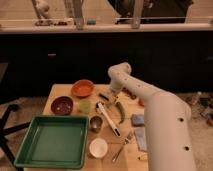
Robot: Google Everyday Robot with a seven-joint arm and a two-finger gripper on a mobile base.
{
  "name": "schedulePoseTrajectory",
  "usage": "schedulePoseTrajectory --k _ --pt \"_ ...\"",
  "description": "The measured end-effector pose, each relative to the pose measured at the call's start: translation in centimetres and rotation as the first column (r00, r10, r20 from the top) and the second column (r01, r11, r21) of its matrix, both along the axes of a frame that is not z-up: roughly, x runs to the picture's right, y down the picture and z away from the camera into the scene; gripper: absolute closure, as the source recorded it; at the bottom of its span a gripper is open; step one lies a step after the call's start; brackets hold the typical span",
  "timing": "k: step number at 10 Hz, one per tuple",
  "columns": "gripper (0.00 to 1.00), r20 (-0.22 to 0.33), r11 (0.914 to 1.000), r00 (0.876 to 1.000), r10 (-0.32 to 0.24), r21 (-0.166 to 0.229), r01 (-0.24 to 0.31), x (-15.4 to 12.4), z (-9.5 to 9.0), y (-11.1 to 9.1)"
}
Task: Place eraser in red bowl
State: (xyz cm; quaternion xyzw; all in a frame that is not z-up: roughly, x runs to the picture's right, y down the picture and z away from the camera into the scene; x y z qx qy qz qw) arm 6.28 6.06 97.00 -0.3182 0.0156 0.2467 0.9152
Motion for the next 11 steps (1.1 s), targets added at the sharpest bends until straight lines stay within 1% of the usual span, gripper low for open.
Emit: schedulePoseTrajectory --k 3,7,9,11 --pt "1.0 0.014 0.9993 1.0 0.023 0.028 -0.024 0.1 -0.8 -1.0" --pt "1.0 0.039 0.995 0.997 0.073 0.066 -0.075 0.5 -1.8 -2.4" --pt "1.0 0.064 0.9924 0.994 0.09 0.078 -0.095 0.5 -2.5 -3.1" --pt "1.0 0.106 0.9905 0.99 0.097 0.087 -0.107 -0.2 -3.4 -3.9"
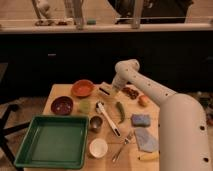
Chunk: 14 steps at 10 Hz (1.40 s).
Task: Place eraser in red bowl
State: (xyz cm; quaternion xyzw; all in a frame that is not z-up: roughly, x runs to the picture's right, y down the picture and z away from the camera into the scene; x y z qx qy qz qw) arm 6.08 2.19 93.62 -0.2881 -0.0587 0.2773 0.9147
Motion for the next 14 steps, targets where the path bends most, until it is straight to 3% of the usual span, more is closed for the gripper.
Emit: schedulePoseTrajectory --k 4,9,14 --pt "1.0 0.074 0.9991 0.997 -0.036 0.027 0.034 -3.1 -1.8 -1.1" --pt "1.0 0.172 0.9928 0.979 -0.109 0.068 0.098 -8.0 -4.2 -2.2" --pt "1.0 0.169 0.9928 0.979 -0.109 0.067 0.099 -7.8 -4.2 -2.1"
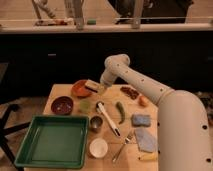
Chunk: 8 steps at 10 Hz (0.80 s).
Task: Place eraser in red bowl
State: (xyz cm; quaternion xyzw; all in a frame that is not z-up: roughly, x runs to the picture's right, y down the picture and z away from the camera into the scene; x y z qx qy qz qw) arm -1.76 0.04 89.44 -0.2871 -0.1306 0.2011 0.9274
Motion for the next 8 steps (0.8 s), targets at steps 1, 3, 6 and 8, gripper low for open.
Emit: schedulePoseTrajectory --k 1,3,6,8 --pt "1.0 -0.002 1.0 1.0 0.002 0.0 -0.002 0.2 0.0 0.0" --pt "1.0 0.003 1.0 1.0 0.0 0.001 0.0 0.1 0.0 -0.1" --pt "1.0 0.081 0.9995 0.996 -0.032 0.012 0.031 -1.4 1.7 -1.6" --pt "1.0 0.119 0.9989 0.992 -0.046 0.018 0.044 -2.0 2.4 -2.3"
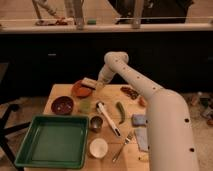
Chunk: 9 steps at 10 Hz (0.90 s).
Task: Place eraser in red bowl
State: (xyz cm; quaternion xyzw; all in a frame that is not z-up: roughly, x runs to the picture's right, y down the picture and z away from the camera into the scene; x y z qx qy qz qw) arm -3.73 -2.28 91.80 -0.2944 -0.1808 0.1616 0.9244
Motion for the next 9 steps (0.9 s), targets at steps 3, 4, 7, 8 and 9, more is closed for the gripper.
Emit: schedulePoseTrajectory --k 3,4,7,8,9 --pt "1.0 0.041 0.9998 0.999 -0.019 0.009 0.018 -0.9 0.6 -0.9" --pt "1.0 0.055 0.9995 0.998 -0.028 0.015 0.027 -1.6 0.6 -0.9" --pt "1.0 0.094 0.9969 0.994 -0.056 0.06 0.051 -4.2 0.8 -0.8" --pt "1.0 0.102 0.9957 0.993 -0.064 0.074 0.056 -4.8 0.8 -0.8" --pt "1.0 0.106 0.9946 0.992 -0.072 0.082 0.063 -5.0 0.9 -0.7"
